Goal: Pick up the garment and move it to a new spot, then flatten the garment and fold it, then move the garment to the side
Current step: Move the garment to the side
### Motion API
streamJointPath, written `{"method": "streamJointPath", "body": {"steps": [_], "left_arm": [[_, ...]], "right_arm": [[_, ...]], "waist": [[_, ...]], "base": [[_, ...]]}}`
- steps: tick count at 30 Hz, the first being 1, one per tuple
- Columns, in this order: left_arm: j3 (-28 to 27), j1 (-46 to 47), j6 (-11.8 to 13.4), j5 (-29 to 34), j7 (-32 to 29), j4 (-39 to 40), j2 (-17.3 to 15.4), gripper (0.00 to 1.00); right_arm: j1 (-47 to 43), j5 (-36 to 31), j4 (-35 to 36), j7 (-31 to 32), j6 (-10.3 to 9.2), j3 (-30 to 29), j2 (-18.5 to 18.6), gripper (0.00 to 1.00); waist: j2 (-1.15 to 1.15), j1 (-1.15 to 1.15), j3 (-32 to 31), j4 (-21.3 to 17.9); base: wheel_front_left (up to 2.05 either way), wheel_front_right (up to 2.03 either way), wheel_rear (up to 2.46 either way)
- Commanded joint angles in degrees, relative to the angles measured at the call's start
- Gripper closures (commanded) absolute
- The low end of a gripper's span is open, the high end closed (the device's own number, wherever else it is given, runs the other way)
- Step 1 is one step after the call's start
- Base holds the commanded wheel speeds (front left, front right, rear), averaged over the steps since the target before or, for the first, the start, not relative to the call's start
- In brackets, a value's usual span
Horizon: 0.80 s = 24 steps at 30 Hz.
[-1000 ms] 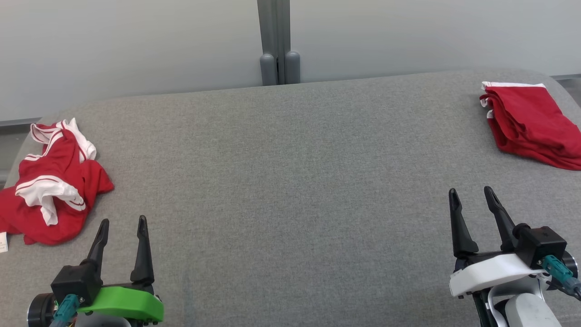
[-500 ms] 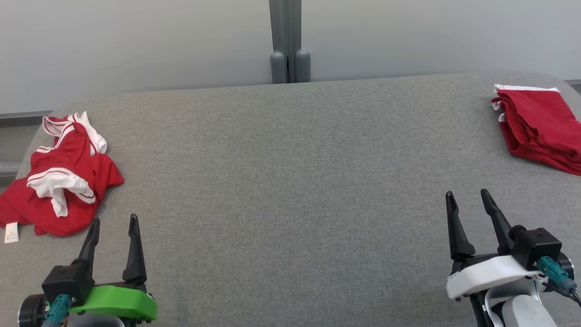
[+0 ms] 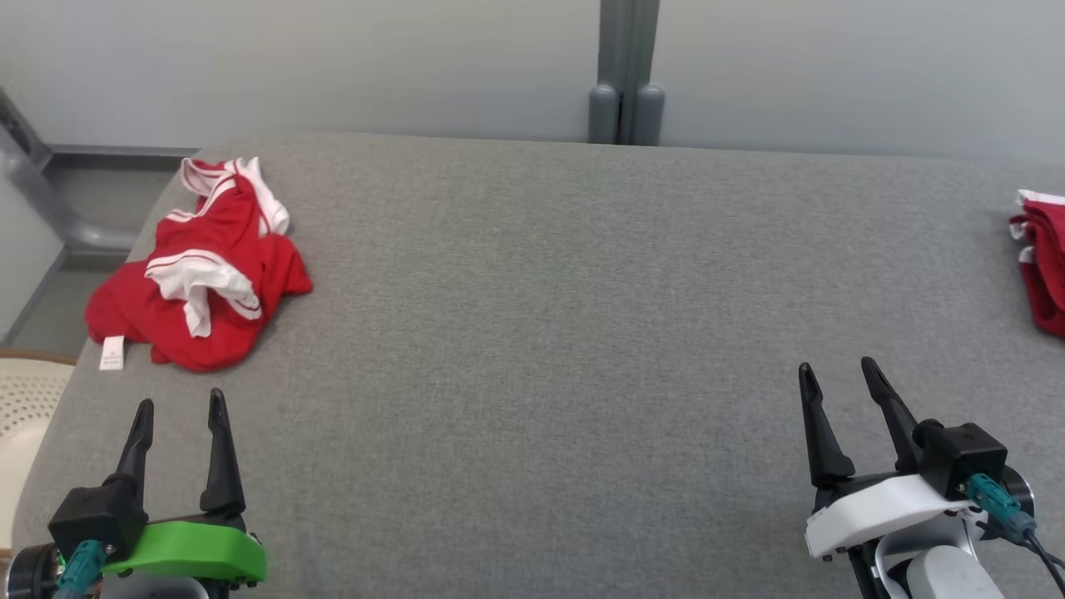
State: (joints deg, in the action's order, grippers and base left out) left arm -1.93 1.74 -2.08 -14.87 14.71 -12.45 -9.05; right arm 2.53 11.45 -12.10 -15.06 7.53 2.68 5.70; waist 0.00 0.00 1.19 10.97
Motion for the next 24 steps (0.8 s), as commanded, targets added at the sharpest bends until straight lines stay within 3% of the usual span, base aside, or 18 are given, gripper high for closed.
{"method": "streamJointPath", "body": {"steps": [1, 13, 24], "left_arm": [[-0.3, -1.0, 0.2, -0.5, 0.0, 0.1, -0.5, 0.0], [-1.1, -2.6, 1.2, -1.5, -0.2, 0.7, -1.2, 0.0], [-1.4, -3.3, 1.7, -2.0, 0.0, 0.7, -1.5, 0.0]], "right_arm": [[0.3, 0.0, -0.2, -0.1, -0.08, 0.0, 0.2, 0.0], [1.0, 0.2, -1.4, -0.2, -0.08, 0.8, 0.3, 0.0], [1.3, 0.4, -2.1, -0.2, -0.08, 1.3, 0.5, 0.0]], "waist": [[0.0, 0.0, 0.3, 3.8], [0.0, 0.0, 0.4, 13.2], [0.0, 0.0, 0.4, 15.8]], "base": [[0.0, 0.0, 0.0], [0.0, 0.0, 0.0], [0.0, 0.0, 0.0]]}}
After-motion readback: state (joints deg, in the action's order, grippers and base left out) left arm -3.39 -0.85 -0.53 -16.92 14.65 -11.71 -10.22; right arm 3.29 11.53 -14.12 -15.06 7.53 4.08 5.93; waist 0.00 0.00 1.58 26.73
